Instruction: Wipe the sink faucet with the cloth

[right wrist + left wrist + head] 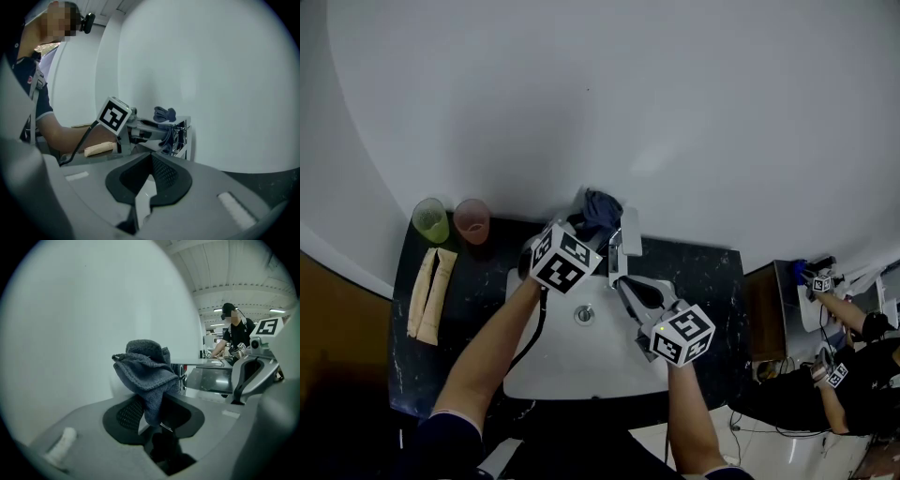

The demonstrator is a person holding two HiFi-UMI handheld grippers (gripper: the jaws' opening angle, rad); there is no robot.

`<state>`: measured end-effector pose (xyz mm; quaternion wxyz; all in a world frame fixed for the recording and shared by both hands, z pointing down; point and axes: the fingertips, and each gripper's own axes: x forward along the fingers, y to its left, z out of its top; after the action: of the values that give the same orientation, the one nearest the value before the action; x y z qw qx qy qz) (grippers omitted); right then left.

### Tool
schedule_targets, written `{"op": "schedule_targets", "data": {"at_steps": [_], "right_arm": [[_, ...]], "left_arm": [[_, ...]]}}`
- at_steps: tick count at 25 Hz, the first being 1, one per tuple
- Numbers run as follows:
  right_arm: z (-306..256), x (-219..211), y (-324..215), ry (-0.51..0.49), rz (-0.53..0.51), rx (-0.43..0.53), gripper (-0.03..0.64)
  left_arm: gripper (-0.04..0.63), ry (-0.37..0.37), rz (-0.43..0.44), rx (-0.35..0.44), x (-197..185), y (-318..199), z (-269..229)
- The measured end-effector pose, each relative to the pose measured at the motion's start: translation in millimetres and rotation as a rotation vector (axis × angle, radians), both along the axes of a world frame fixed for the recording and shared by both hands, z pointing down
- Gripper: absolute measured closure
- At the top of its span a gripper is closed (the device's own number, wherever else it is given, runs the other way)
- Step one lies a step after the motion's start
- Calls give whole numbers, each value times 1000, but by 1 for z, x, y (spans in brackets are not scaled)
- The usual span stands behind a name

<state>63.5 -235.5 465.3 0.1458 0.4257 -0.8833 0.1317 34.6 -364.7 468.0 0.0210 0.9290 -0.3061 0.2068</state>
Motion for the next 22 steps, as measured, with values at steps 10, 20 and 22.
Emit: {"op": "schedule_targets", "data": {"at_steps": [10,20,22], "right_arm": [[0,-1,-1,-14,2,0,612],[-1,-2,0,-28,-8,3,612],[-2,-2,0,-35,-11,5,612]], "left_arm": [[477,82,3,6,1,-1,-26],[477,-27,-14,-103,0,-3,31],[479,-75,-5,-108,0,-3,43]]}}
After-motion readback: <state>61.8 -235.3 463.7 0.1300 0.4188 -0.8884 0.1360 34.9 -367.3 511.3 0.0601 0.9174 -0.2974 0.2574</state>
